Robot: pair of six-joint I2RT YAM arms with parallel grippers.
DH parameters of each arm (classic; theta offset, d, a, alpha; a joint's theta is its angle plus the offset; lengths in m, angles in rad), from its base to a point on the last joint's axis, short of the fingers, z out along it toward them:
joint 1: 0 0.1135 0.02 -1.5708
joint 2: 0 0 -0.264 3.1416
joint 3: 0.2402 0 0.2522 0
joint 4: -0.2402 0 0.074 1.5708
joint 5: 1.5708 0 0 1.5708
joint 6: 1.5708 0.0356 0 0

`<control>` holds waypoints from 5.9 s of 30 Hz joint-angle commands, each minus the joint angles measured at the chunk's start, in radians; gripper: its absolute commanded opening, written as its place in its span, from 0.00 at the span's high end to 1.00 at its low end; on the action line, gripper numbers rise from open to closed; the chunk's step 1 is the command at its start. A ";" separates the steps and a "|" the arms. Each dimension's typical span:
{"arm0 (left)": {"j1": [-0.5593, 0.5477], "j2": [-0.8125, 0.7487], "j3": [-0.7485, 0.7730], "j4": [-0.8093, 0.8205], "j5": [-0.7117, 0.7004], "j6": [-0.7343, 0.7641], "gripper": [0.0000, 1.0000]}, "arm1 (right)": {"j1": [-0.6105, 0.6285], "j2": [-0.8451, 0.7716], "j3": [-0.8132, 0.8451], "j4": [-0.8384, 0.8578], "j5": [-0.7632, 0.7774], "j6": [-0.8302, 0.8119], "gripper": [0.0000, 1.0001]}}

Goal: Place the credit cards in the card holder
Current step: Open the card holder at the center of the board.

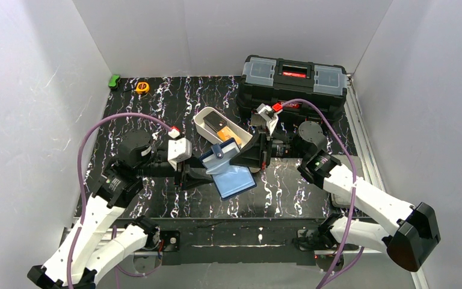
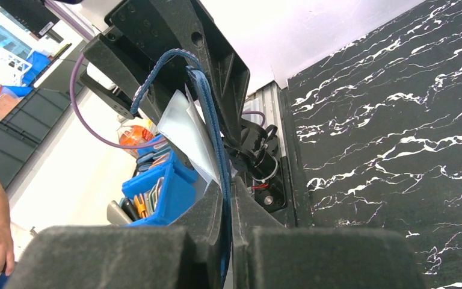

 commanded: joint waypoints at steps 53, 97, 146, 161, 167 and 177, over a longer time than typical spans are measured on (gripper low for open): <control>0.098 0.089 0.019 0.271 0.087 -0.565 1.00 | -0.005 -0.148 -0.037 -0.033 -0.092 -0.111 0.65; 0.098 0.091 0.016 0.174 0.206 -0.461 1.00 | -0.011 -0.190 0.035 -0.204 0.106 -0.244 0.50; 0.098 0.132 0.073 0.123 0.048 -0.514 0.90 | 0.013 -0.080 0.048 -0.044 -0.012 -0.111 0.98; 0.096 0.197 0.109 0.165 0.192 -0.547 0.72 | 0.027 -0.041 0.083 -0.065 -0.049 -0.118 0.98; 0.096 0.190 0.111 0.171 0.228 -0.553 0.66 | 0.028 -0.025 0.116 -0.134 -0.046 -0.151 0.99; 0.068 0.159 0.084 0.174 0.259 -0.541 0.54 | 0.028 0.014 0.187 -0.260 -0.028 -0.203 0.99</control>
